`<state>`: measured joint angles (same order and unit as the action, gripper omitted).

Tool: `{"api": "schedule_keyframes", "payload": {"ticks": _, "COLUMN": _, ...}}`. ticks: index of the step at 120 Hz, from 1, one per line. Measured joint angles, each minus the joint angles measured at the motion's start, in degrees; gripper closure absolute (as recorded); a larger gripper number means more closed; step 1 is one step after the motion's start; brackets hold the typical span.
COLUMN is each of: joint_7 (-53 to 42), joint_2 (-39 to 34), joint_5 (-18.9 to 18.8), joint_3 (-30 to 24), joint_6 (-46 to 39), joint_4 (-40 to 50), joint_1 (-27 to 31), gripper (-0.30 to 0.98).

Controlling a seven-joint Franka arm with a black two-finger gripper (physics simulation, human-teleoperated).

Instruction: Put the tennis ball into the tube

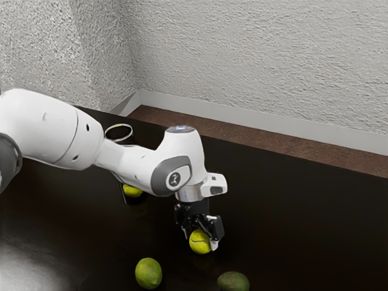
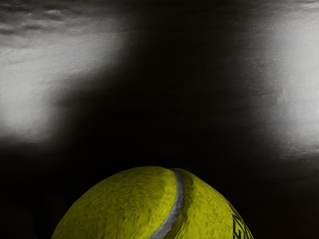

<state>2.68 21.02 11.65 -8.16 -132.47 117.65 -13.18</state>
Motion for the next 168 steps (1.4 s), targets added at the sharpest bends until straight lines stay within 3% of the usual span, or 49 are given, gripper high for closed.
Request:
{"api": "schedule_keyframes", "payload": {"ticks": 17, "joint_7": 0.1, "joint_2": 1.2, "joint_5": 0.1, "joint_3": 0.0, "joint_6": -0.2, "joint_4": 0.0, "joint_1": -0.5, "gripper": 0.01}}
{"api": "schedule_keyframes", "payload": {"ticks": 50, "joint_7": 0.2, "joint_2": 1.1, "joint_5": 0.1, "joint_3": 0.1, "joint_6": -0.4, "joint_4": 0.0, "joint_1": -0.7, "gripper": 0.24}}
{"api": "schedule_keyframes", "payload": {"ticks": 84, "joint_7": 0.7, "joint_2": -0.1, "joint_5": -0.4, "joint_3": 0.3, "joint_6": -0.4, "joint_4": 0.3, "joint_1": -1.4, "gripper": 0.32}}
{"api": "schedule_keyframes", "payload": {"ticks": 100, "joint_7": 1.0, "joint_2": -4.7, "joint_5": -1.6, "joint_3": 0.3, "joint_6": 0.2, "joint_4": 1.2, "joint_1": -1.6, "gripper": 0.34}}
{"api": "schedule_keyframes", "payload": {"ticks": 132, "joint_7": 1.1, "joint_2": -20.8, "joint_5": -5.5, "joint_3": 0.3, "joint_6": 8.3, "joint_4": -1.6, "joint_1": 1.3, "gripper": 0.32}}
{"api": "schedule_keyframes", "payload": {"ticks": 168, "joint_7": 0.9, "joint_2": -23.4, "joint_5": -9.5, "joint_3": 0.5, "joint_6": 22.6, "joint_4": -11.0, "joint_1": 8.3, "gripper": 0.32}}
